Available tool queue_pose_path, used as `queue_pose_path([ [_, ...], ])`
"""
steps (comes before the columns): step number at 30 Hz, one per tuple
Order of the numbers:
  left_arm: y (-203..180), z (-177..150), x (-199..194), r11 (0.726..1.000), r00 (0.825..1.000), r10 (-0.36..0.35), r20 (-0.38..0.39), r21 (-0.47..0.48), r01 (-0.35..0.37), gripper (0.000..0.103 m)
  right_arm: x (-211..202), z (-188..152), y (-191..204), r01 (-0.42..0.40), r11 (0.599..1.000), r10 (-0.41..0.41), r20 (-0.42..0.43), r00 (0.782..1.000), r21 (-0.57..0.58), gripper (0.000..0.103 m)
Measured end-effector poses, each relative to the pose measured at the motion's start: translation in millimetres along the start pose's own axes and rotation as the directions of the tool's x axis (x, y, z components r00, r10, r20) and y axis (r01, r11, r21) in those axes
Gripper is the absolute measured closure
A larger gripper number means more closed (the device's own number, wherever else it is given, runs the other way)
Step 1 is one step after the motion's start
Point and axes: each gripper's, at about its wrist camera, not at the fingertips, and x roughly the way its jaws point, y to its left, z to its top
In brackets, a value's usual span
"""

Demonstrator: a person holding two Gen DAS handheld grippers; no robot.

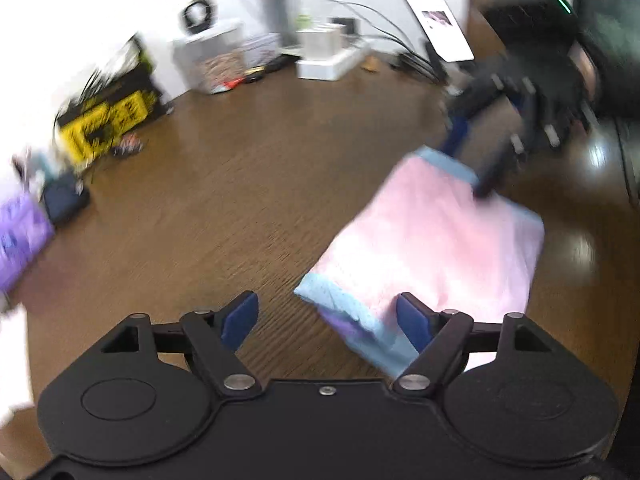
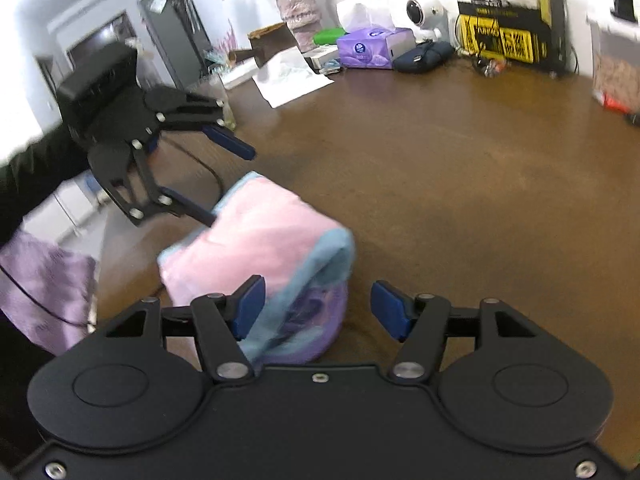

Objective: Fold clothes

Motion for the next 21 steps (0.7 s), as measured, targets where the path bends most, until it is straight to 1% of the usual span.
queue_pose_path([
  [1,0.5,2.2,1.2,1.0,1.0,0.003,0.007,-0.012,-0.003,0.028,5.2,0.8,0.9,0.002,1.0,-0.002,0.0,1.0,0.005,0.046],
  [2,0.8,4.4,2.9,1.0,1.0,0.008,0.015,-0.022,-0.007,0.028,4.7,-1.7,3.4,0.004,1.0,-0.004,-0.002,1.0,0.004,0.061],
  [4,1.2,8.8,6.2,0.999,0.999,0.016,0.032,-0.043,-0.015,0.029,8.6,-4.1,9.5,-0.001,1.0,0.001,-0.008,1.0,-0.014,0.063],
  [6,1.0,13.2,11.6,0.999,0.999,0.015,0.038,-0.039,-0.014,0.041,7.7,-4.0,14.8,0.007,0.999,-0.007,-0.002,1.0,-0.034,0.07],
  [7,-0.1,14.5,13.7,0.999,0.999,0.02,0.042,-0.032,-0.018,0.056,6.6,-3.6,17.1,0.013,0.999,-0.013,0.0,1.0,-0.042,0.072],
  [8,-1.9,15.2,14.6,0.999,0.999,0.026,0.046,-0.025,-0.025,0.077,6.1,-3.3,18.1,0.015,0.999,-0.015,0.003,1.0,-0.045,0.08],
  [9,-3.7,16.0,15.4,0.999,0.998,0.032,0.05,-0.018,-0.031,0.085,2.2,-2.7,20.9,0.026,0.998,-0.025,0.021,0.999,-0.056,0.09],
  [10,-7.2,17.4,10.3,0.999,0.996,0.044,0.081,-0.001,-0.044,0.09,-0.5,-1.9,23.3,0.037,0.997,-0.035,0.038,0.999,-0.067,0.09],
  [11,-11.4,19.1,2.5,0.998,0.991,0.059,0.123,0.02,-0.061,0.094,-6.6,-0.1,29.8,0.054,0.993,-0.047,0.067,0.997,-0.101,0.09],
  [12,-15.7,20.8,-5.4,0.996,0.984,0.072,0.165,0.04,-0.079,0.096,-13.1,1.9,36.9,0.072,0.988,-0.059,0.097,0.994,-0.139,0.091],
  [14,-31.5,20.7,-32.8,0.992,0.969,0.052,0.24,0.096,-0.077,0.097,-26.3,5.9,51.2,0.112,0.971,-0.079,0.159,0.984,-0.212,0.092],
  [15,-40.1,20.3,-47.5,0.989,0.96,0.037,0.276,0.125,-0.074,0.097,-34.1,5.1,64.2,0.149,0.947,-0.096,0.192,0.977,-0.285,0.092],
  [16,-48.7,19.9,-62.3,0.985,0.95,0.02,0.311,0.155,-0.072,0.097,-42.1,3.9,78.1,0.19,0.913,-0.113,0.226,0.968,-0.361,0.092],
  [17,-54.7,19.2,-69.0,0.983,0.947,0.011,0.322,0.172,-0.07,0.097,-48.6,-2.8,94.0,0.22,0.864,-0.118,0.242,0.963,-0.454,0.092],
  [18,-69.7,12.6,-79.9,0.974,0.947,-0.013,0.322,0.216,-0.061,0.097,-54.9,-10.3,110.2,0.246,0.802,-0.12,0.257,0.959,-0.544,0.092],
  [20,-103.5,-7.8,-92.4,0.953,0.955,-0.079,0.286,0.303,-0.012,0.097,-60.6,-27.9,131.3,0.208,0.744,-0.087,0.217,0.972,-0.634,0.092],
  [21,-115.5,-15.4,-91.9,0.946,0.959,-0.083,0.271,0.325,-0.01,0.097,-63.3,-36.8,141.5,0.185,0.715,-0.071,0.193,0.979,-0.674,0.092],
])
